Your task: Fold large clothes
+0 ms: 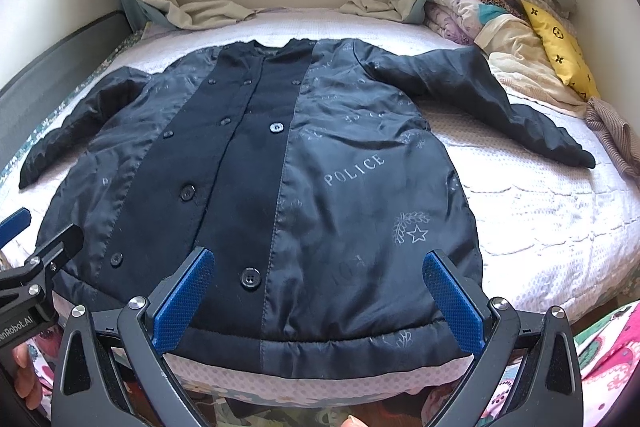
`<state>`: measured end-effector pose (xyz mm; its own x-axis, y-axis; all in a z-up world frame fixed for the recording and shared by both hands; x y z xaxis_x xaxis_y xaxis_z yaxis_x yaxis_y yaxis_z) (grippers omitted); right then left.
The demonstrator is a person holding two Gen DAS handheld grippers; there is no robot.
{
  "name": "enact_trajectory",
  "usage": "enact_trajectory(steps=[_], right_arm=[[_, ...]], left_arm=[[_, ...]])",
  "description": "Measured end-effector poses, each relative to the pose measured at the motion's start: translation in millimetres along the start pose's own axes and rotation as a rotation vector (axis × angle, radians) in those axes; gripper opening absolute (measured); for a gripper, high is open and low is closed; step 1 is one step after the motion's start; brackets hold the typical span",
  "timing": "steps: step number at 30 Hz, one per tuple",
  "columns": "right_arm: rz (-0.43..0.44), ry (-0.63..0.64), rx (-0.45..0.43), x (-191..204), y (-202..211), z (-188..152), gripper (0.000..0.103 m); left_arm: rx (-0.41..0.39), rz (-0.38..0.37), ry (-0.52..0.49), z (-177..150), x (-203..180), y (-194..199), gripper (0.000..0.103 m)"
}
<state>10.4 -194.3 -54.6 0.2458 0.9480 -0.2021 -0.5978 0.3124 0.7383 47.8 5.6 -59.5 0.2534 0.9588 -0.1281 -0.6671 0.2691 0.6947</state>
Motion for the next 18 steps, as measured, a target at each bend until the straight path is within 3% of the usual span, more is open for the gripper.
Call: enact_trajectory(steps=[18], right_arm=[[0.004,0.001,0.010,-0.4,-1.1,-1.2,0.103]], left_arm=[[0.009,0.004,-0.002,-2.5,2.0,-2.8,0.103]])
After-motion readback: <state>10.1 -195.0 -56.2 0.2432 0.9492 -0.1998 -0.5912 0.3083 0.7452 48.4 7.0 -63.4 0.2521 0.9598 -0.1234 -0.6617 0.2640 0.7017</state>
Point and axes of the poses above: each gripper's, at about its wrist camera, not at the fingertips, and y roughly against the way its jaws point, x to its left, z to its top, the point moved 6 cm from there along -y, roughly the way its jaws point, and after that the axes turned 15 degrees about -z, right-handed, at the moved point
